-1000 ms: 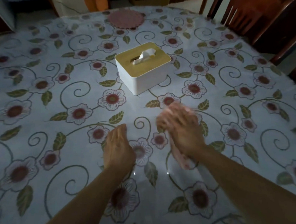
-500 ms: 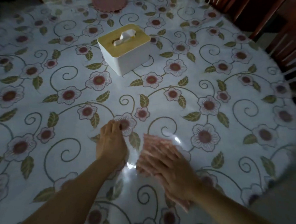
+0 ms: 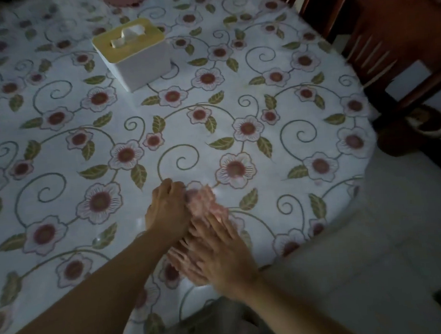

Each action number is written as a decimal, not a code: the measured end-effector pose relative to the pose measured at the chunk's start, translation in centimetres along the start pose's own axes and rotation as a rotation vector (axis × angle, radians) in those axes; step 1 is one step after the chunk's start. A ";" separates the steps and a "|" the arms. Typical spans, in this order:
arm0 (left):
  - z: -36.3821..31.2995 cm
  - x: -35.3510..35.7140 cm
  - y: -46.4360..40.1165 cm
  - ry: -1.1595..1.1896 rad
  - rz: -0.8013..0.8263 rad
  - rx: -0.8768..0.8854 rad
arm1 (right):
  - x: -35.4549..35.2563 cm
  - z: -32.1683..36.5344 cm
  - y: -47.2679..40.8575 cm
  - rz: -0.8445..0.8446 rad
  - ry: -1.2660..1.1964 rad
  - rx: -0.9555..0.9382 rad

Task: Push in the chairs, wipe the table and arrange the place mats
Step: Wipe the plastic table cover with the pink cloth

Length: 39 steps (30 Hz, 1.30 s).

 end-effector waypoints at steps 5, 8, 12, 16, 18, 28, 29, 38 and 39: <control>-3.7 1.7 0.6 0.014 -0.005 0.047 | -2.9 -7.4 3.1 0.044 0.107 0.280; -6.1 2.9 0.1 0.006 -0.009 0.058 | -5.4 -14.6 5.3 0.062 0.251 0.547; -7.9 3.7 -2.2 0.019 -0.045 0.078 | -7.1 -22.2 5.0 0.130 0.284 0.900; -9.3 4.2 -6.0 0.042 -0.080 0.150 | -5.5 -19.4 0.5 0.051 0.220 0.758; -10.0 4.5 -8.0 0.049 -0.097 0.145 | -3.8 -15.5 -2.1 0.016 0.118 0.454; -11.4 3.4 -18.0 0.053 -0.116 0.170 | -5.5 -28.3 -6.3 0.027 0.224 0.900; -11.5 3.4 -18.8 0.055 -0.118 0.168 | -5.5 -29.3 -7.3 0.053 0.236 0.954; -13.2 3.4 -23.6 0.091 -0.180 0.103 | -5.3 -31.3 -14.2 -0.067 0.117 0.671; -13.1 3.3 -24.2 0.098 -0.193 0.077 | -5.8 -33.6 -15.4 -0.085 0.147 0.745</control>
Point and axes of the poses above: each hand's wrist, its own y-axis away from the middle knuckle, its own x-axis out of the palm, z = x × y, the point moved 1 cm from there along -y, towards the middle knuckle, and after that the axes turned 9 degrees about -z, right-handed, at the moved point
